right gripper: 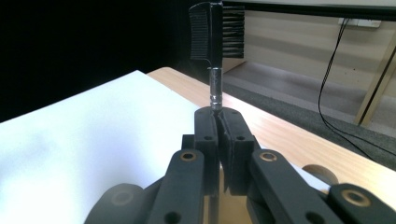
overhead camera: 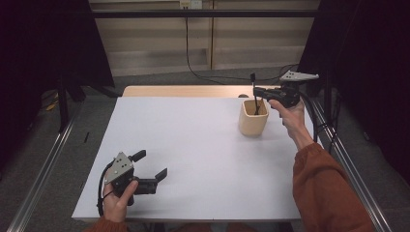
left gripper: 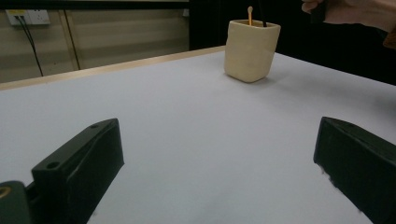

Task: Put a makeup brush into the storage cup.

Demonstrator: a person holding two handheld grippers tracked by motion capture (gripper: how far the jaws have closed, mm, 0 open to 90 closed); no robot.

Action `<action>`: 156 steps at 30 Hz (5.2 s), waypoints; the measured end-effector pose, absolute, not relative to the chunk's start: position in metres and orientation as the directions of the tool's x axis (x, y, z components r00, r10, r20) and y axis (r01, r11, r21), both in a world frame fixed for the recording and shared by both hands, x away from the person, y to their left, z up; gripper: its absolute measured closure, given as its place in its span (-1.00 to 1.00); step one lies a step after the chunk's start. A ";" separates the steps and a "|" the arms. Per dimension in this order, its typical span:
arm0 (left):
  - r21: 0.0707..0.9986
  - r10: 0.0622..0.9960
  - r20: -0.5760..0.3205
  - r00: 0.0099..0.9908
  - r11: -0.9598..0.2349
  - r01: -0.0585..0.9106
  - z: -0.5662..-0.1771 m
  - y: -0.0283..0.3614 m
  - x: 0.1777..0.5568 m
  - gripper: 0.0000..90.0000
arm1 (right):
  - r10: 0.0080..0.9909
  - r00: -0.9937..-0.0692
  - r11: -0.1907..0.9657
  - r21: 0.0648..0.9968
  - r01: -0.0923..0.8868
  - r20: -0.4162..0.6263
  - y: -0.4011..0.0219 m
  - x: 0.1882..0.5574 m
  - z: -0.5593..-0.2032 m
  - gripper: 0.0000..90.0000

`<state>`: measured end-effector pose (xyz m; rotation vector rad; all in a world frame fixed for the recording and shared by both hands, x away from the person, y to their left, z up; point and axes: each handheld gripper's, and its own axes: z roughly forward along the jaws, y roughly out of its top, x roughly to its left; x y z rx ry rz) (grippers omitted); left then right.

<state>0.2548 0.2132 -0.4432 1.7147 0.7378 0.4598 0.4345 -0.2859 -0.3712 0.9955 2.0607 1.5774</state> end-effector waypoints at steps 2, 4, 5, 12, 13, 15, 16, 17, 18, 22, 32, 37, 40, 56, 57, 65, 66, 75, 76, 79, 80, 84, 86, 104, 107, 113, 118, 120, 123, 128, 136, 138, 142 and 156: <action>0.961 0.683 -0.070 0.727 -0.150 0.234 -0.443 0.213 0.255 -0.97 | 0.717 -0.685 0.127 0.940 0.317 0.134 -0.288 0.434 -0.374 0.91; 0.961 0.683 -0.069 0.727 -0.150 0.233 -0.443 0.213 0.255 -0.97 | 0.716 -0.684 0.128 0.939 0.321 0.136 -0.289 0.433 -0.378 0.91; 0.960 0.682 -0.070 0.728 -0.151 0.234 -0.443 0.213 0.255 -0.97 | 0.717 -0.685 0.131 0.938 0.321 0.134 -0.289 0.432 -0.379 0.91; 0.961 0.684 -0.069 0.726 -0.150 0.232 -0.443 0.213 0.254 -0.97 | 0.717 -0.685 0.137 0.937 0.321 0.131 -0.288 0.428 -0.386 0.91; 0.961 0.684 -0.070 0.726 -0.149 0.233 -0.443 0.213 0.254 -0.97 | 0.717 -0.684 0.137 0.936 0.323 0.131 -0.289 0.428 -0.388 0.91; 0.961 0.684 -0.069 0.726 -0.149 0.233 -0.443 0.213 0.255 -0.97 | 0.719 -0.681 0.133 0.935 0.327 0.136 -0.290 0.428 -0.390 0.91; 0.961 0.684 -0.069 0.726 -0.150 0.232 -0.443 0.213 0.255 -0.97 | 0.719 -0.682 0.132 0.935 0.328 0.138 -0.291 0.428 -0.391 0.91; 0.961 0.685 -0.068 0.726 -0.150 0.232 -0.443 0.213 0.255 -0.97 | 0.719 -0.682 0.134 0.935 0.328 0.136 -0.290 0.428 -0.391 0.91; 0.961 0.684 -0.067 0.726 -0.150 0.231 -0.442 0.213 0.255 -0.97 | 0.717 -0.684 0.136 0.935 0.327 0.135 -0.290 0.428 -0.391 0.91; 0.962 0.685 -0.069 0.725 -0.148 0.231 -0.442 0.214 0.254 -0.97 | 0.716 -0.684 0.135 0.934 0.331 0.140 -0.290 0.427 -0.395 0.90; 0.962 0.690 -0.060 0.721 -0.153 0.226 -0.442 0.213 0.256 -0.97 | 0.710 -0.686 0.128 0.929 0.347 0.158 -0.291 0.426 -0.399 0.80; 0.962 0.692 -0.060 0.719 -0.152 0.227 -0.442 0.213 0.256 -0.97 | 0.716 -0.679 0.115 0.930 0.348 0.165 -0.289 0.428 -0.400 0.50; 0.961 0.693 -0.063 0.719 -0.151 0.230 -0.443 0.214 0.257 -0.97 | 0.720 -0.675 0.118 0.930 0.349 0.162 -0.288 0.427 -0.399 0.28; 0.962 0.691 -0.088 0.717 -0.129 0.242 -0.444 0.213 0.259 -0.97 | 0.735 -0.664 0.101 0.946 0.308 0.138 -0.280 0.422 -0.396 -0.68; 0.963 0.694 -0.089 0.715 -0.124 0.240 -0.443 0.213 0.259 -0.97 | 0.740 -0.658 0.099 0.945 0.312 0.140 -0.281 0.422 -0.396 -0.77; 0.964 0.693 -0.085 0.716 -0.123 0.234 -0.442 0.215 0.256 -0.97 | 0.740 -0.654 0.076 0.947 0.313 0.157 -0.285 0.415 -0.393 -0.98; 0.965 0.694 -0.083 0.715 -0.124 0.233 -0.441 0.215 0.256 -0.97 | 0.743 -0.650 0.070 0.948 0.311 0.158 -0.285 0.414 -0.393 -0.98; 0.966 0.707 -0.086 0.702 -0.114 0.232 -0.441 0.219 0.256 -0.97 | 0.789 -0.598 0.078 0.942 0.325 0.141 -0.287 0.403 -0.393 -0.89; 0.966 0.707 -0.086 0.702 -0.113 0.233 -0.441 0.219 0.256 -0.97 | 0.782 -0.606 0.075 0.943 0.325 0.147 -0.288 0.401 -0.393 -0.91; 0.966 0.708 -0.087 0.701 -0.112 0.233 -0.441 0.219 0.256 -0.97 | 0.792 -0.596 0.074 0.949 0.306 0.130 -0.289 0.395 -0.392 -0.92; 0.966 0.708 -0.086 0.701 -0.113 0.232 -0.441 0.218 0.256 -0.97 | 0.792 -0.597 0.075 0.949 0.306 0.131 -0.289 0.393 -0.392 -0.93; 0.967 0.714 -0.080 0.695 -0.114 0.229 -0.441 0.219 0.256 -0.97 | 0.809 -0.577 0.090 0.948 0.306 0.109 -0.293 0.384 -0.389 -0.94; 0.966 0.716 -0.082 0.693 -0.113 0.231 -0.441 0.220 0.256 -0.97 | 0.817 -0.568 0.091 0.952 0.292 0.096 -0.295 0.379 -0.388 -0.94; 0.968 0.718 -0.077 0.692 -0.113 0.226 -0.440 0.220 0.254 -0.96 | 0.856 -0.512 0.104 0.948 0.300 0.068 -0.308 0.327 -0.400 -0.95; 0.968 0.720 -0.080 0.689 -0.108 0.225 -0.439 0.220 0.253 -0.96 | 0.860 -0.506 0.102 0.948 0.301 0.068 -0.312 0.318 -0.404 -0.95; 0.968 0.722 -0.075 0.688 -0.114 0.225 -0.439 0.220 0.253 -0.96 | 0.863 -0.500 0.097 0.946 0.308 0.075 -0.317 0.301 -0.408 -0.95; 0.968 0.721 -0.072 0.689 -0.116 0.223 -0.439 0.220 0.252 -0.96 | 0.864 -0.498 0.096 0.947 0.308 0.074 -0.319 0.288 -0.412 -0.95; 0.967 0.722 -0.073 0.688 -0.116 0.225 -0.440 0.220 0.253 -0.96 | 0.863 -0.498 0.092 0.941 0.324 0.088 -0.319 0.284 -0.412 -0.95; 0.967 0.723 -0.076 0.686 -0.115 0.229 -0.440 0.220 0.252 -0.96 | 0.861 -0.504 0.107 0.943 0.315 0.071 -0.318 0.276 -0.412 -0.95; 0.967 0.732 -0.075 0.677 -0.112 0.229 -0.440 0.222 0.250 -0.97 | 0.863 -0.500 0.110 0.943 0.315 0.067 -0.321 0.259 -0.418 -0.95; 0.968 0.736 -0.072 0.673 -0.111 0.225 -0.440 0.222 0.249 -0.97 | 0.878 -0.473 0.096 0.943 0.319 0.070 -0.332 0.239 -0.428 -0.94; 0.968 0.741 -0.074 0.668 -0.107 0.226 -0.440 0.223 0.248 -0.97 | 0.882 -0.465 0.085 0.947 0.310 0.074 -0.335 0.232 -0.428 -0.94; 0.968 0.737 -0.075 0.672 -0.109 0.227 -0.440 0.223 0.248 -0.97 | 0.891 -0.449 0.080 0.949 0.305 0.069 -0.341 0.219 -0.431 -0.94; 0.969 0.738 -0.081 0.670 -0.098 0.225 -0.438 0.224 0.243 -0.97 | 0.908 -0.417 0.092 0.952 0.294 0.041 -0.348 0.202 -0.437 -0.95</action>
